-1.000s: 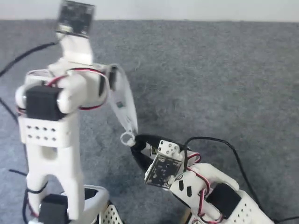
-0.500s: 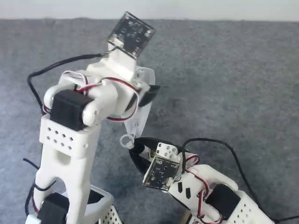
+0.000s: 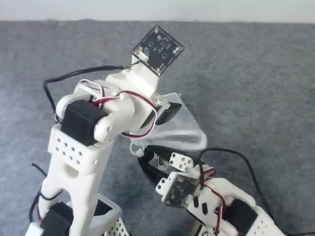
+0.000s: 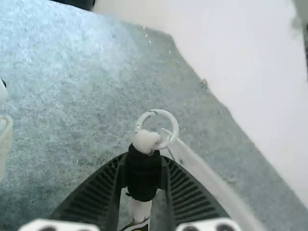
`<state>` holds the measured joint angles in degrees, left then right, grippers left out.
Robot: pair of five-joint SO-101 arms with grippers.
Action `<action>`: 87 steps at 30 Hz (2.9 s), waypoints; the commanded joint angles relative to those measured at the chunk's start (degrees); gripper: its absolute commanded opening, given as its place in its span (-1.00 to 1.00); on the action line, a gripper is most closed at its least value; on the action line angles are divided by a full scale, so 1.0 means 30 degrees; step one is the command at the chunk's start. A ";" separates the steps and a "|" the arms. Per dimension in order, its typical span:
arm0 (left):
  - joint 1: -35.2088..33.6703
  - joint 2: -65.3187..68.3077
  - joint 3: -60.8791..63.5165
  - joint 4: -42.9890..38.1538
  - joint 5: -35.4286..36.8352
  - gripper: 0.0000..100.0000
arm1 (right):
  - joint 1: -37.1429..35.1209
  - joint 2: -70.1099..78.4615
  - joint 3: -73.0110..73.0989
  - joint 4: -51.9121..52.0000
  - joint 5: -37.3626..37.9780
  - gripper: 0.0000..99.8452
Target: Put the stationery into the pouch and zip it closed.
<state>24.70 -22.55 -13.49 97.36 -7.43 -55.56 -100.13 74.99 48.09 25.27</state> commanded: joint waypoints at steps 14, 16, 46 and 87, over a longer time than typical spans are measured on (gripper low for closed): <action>-0.3868 -0.4601 -0.2535 0.0557 0.0352 -0.50 | 0.1685 -0.0601 -0.0234 -0.0044 0.0908 -0.99; -0.4073 -0.5538 -0.1656 0.0440 0.0967 -0.50 | 0.1744 -0.0601 -0.0264 -0.0249 0.0908 -0.99; -0.4073 -1.6938 1.4491 -0.7004 0.2051 -0.50 | 0.6022 -0.0630 -0.1348 -0.0718 0.0791 -0.99; 0.0557 -2.3179 2.3516 -0.8440 -0.4278 -0.50 | 0.6696 -0.1333 -0.3077 0.0923 0.1319 -0.99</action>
<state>26.20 -92.00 56.75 75.03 -19.82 -35.25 -103.12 71.82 48.79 28.62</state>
